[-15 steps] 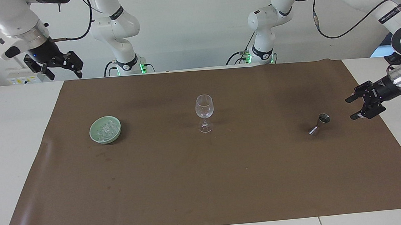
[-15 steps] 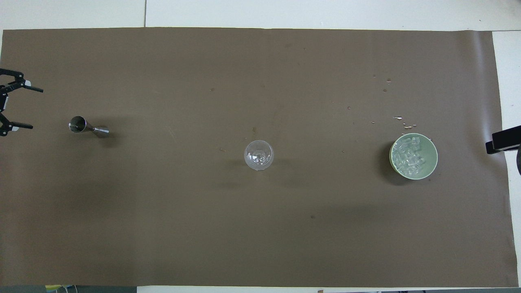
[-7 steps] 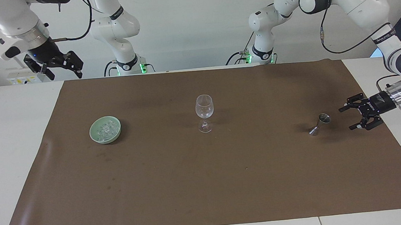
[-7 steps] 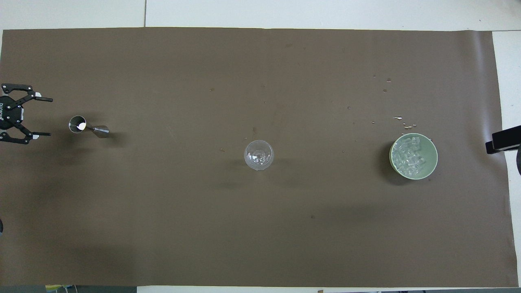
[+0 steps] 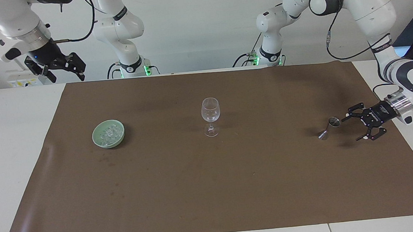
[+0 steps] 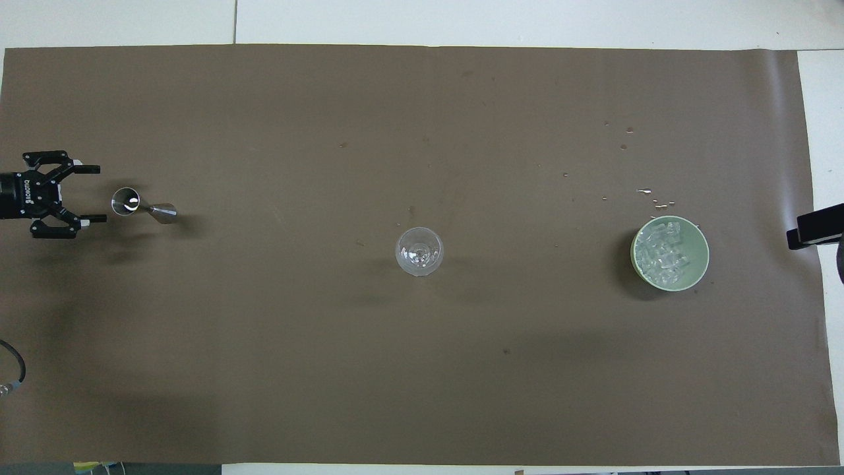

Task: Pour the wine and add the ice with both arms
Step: 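Close the left gripper around the silver jigger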

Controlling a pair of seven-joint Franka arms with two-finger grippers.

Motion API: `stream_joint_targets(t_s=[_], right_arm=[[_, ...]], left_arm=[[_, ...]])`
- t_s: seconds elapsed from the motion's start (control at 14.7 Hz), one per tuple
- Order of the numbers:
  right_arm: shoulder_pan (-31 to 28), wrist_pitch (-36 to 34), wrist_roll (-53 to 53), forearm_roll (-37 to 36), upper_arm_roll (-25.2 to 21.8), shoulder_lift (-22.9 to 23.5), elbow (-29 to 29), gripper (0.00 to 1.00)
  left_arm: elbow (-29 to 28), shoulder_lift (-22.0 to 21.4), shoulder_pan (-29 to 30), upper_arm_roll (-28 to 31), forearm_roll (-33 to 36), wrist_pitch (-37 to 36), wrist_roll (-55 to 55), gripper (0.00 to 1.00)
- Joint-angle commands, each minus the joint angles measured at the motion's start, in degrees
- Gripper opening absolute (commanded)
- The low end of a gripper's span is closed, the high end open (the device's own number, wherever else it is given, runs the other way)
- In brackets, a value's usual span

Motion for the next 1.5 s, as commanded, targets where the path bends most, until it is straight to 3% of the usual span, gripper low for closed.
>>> stream_joint_targets(t_s=[0.0, 0.2, 0.48, 1.09, 1.36, 1.43], right_arm=[[-0.45, 0.34, -0.52, 0.86, 0.26, -1.19, -1.36, 1.00], [-0.45, 0.34, -0.52, 0.86, 0.26, -1.19, -1.36, 1.00], [-0.45, 0.34, -0.52, 0.86, 0.26, -1.19, -1.36, 1.00], [-0.54, 0.42, -0.52, 0.86, 0.26, -1.19, -1.36, 1.00], [-0.45, 0.42, -0.52, 0.86, 0.26, -1.19, -1.36, 1.00], [-0.45, 0.43, -0.52, 0.86, 0.26, -1.19, -1.36, 1.00]], left_arm=[[-9.17, -4.58, 0.20, -0.08, -4.08, 3.40, 0.31, 1.00], [-14.63, -6.70, 0.28, -0.08, -6.81, 3.84, 14.27, 1.00], [-20.26, -8.46, -0.68, -0.08, -11.99, 6.38, 15.09, 1.00], [-23.44, -9.25, -2.88, -0.43, -18.24, 9.47, 15.53, 0.95], [-23.53, -9.34, -2.97, -0.43, -19.39, 9.47, 15.62, 0.84], [-23.53, -9.34, -2.97, -0.43, -19.48, 9.47, 15.53, 0.71]])
